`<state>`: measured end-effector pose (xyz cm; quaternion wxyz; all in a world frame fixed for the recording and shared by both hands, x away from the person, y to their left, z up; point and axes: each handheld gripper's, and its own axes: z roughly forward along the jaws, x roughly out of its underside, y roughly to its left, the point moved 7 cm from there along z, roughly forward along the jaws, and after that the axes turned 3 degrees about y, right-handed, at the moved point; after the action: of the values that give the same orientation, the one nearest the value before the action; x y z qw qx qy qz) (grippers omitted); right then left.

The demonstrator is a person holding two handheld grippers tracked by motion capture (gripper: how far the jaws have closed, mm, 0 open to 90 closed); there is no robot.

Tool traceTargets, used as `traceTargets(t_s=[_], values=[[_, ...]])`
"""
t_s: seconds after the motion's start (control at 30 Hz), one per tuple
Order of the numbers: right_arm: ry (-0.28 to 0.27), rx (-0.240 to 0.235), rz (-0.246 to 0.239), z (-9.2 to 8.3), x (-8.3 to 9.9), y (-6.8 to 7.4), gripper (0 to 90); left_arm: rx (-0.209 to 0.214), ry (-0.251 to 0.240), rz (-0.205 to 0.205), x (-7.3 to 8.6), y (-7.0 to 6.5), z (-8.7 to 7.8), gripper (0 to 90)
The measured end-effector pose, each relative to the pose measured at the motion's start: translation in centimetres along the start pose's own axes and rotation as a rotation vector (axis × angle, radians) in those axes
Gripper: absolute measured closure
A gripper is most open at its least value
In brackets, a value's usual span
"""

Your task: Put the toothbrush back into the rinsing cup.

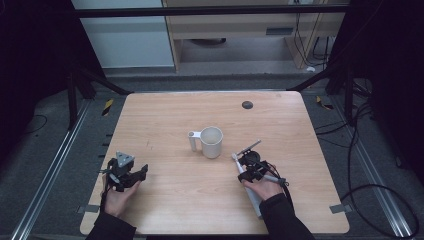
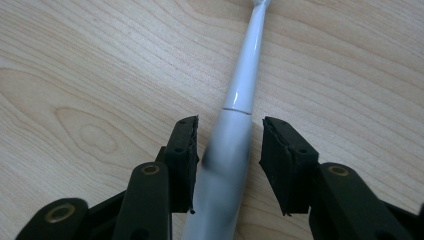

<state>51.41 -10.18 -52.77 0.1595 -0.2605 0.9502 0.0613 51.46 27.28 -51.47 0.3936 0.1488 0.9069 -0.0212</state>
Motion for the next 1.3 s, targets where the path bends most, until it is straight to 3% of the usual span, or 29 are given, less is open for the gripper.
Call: traceTargets(t_s=[0.33,0.63,0.8,0.9,1.1,1.3], values=[[0.035,-0.009,0.022,0.7,0.3,0.3,60.9,0.0,0.0,-0.001,0.0,0.1,0.0,42.7],[0.034,-0.005,0.016,0.8,0.3,0.4,66.6,0.0,0.001,-0.001,0.0,0.1,0.0,42.7],[0.045,-0.013,0.046,0.7,0.4,0.5,67.4,0.001,0.001,-0.003,0.0,0.1,0.0,42.6],[0.042,-0.012,0.04,0.6,0.4,0.4,67.6,0.001,0.001,-0.003,0.0,0.1,0.0,42.7],[0.012,-0.021,0.048,-0.2,0.2,0.2,67.7,0.001,0.0,-0.003,0.0,0.1,0.0,42.7],[-0.063,-0.043,0.066,-1.3,-0.2,-0.1,67.9,0.001,-0.001,-0.003,0.0,0.1,0.0,42.7]])
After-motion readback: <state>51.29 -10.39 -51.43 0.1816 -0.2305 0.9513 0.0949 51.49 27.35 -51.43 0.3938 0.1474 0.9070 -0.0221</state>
